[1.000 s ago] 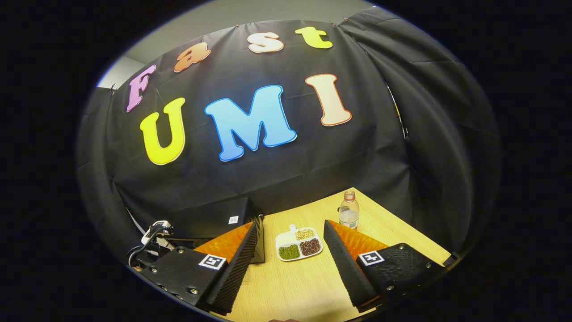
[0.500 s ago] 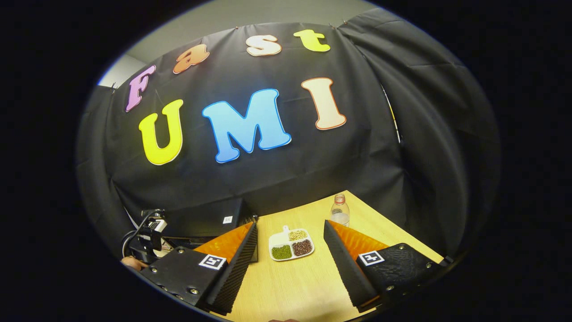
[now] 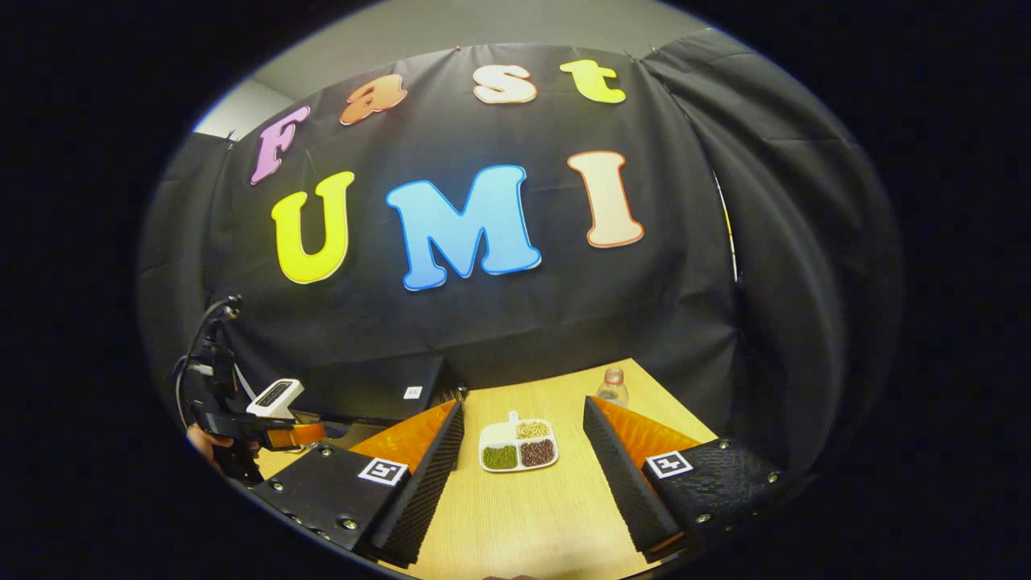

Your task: Open the electric oven with the left hand, put the food in, and close the electric oven.

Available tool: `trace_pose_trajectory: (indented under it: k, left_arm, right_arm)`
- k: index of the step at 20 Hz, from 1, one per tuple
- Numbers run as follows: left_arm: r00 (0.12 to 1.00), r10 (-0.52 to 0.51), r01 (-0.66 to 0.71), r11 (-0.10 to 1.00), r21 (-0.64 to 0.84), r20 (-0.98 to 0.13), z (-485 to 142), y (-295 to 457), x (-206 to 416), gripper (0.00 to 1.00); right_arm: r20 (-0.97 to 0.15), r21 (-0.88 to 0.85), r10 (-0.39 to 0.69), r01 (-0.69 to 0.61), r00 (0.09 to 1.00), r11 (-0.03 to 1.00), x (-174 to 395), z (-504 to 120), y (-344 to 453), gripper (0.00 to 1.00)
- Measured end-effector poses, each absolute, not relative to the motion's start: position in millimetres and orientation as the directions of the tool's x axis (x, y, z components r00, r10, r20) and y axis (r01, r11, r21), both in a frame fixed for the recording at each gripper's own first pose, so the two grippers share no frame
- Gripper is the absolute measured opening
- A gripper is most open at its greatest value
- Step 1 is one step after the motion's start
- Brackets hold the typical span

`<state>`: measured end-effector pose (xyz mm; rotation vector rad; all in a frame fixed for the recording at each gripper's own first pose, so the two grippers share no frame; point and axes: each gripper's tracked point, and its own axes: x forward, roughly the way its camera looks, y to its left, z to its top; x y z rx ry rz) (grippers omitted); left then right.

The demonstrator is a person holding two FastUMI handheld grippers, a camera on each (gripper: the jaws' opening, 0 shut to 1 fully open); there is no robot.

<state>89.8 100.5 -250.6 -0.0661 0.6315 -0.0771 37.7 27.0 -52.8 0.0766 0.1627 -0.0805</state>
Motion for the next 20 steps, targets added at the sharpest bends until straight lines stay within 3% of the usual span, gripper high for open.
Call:
trace_pose_trajectory:
  k: [4, 7, 12, 13, 14, 15, 17, 20]
  left_arm:
    - [0.943, -0.079, 0.048, 0.993, -0.104, -0.322, -137, 82, 70, 1.00]
    - [0.983, -0.059, 0.039, 0.993, -0.111, -0.175, -74, 75, 49, 0.97]
    - [0.996, -0.022, 0.014, 0.996, -0.086, -0.089, -21, 70, 10, 0.96]
    - [0.997, -0.015, 0.010, 0.997, -0.073, -0.078, -19, 71, 7, 0.92]
    - [0.997, -0.010, 0.006, 0.998, -0.060, -0.072, -17, 72, 6, 0.96]
    - [0.998, -0.009, 0.006, 0.999, -0.049, -0.068, -15, 73, 4, 0.92]
    - [0.998, -0.008, 0.005, 0.999, -0.047, -0.062, -12, 77, 4, 0.92]
    - [0.998, -0.003, 0.000, 0.998, -0.055, -0.057, -13, 84, 5, 1.00]
  right_arm:
    - [-0.064, 0.051, -0.023, 0.026, 0.998, 0.998, 37, -5, 45, 0.92]
    - [0.000, 0.056, 0.015, -0.015, 1.000, 0.998, 31, 30, 61, 0.92]
    - [0.055, 0.054, 0.078, -0.081, 0.995, 0.995, 23, 55, 85, 0.92]
    - [0.056, 0.051, 0.082, -0.085, 0.995, 0.995, 22, 56, 86, 0.92]
    - [0.054, 0.051, 0.087, -0.090, 0.995, 0.995, 22, 56, 89, 0.92]
    - [0.052, 0.052, 0.088, -0.091, 0.995, 0.995, 20, 54, 91, 0.92]
    - [0.044, 0.056, 0.084, -0.087, 0.995, 0.995, 20, 51, 91, 0.92]
    - [0.033, 0.071, 0.070, -0.072, 0.997, 0.995, 21, 48, 91, 0.92]
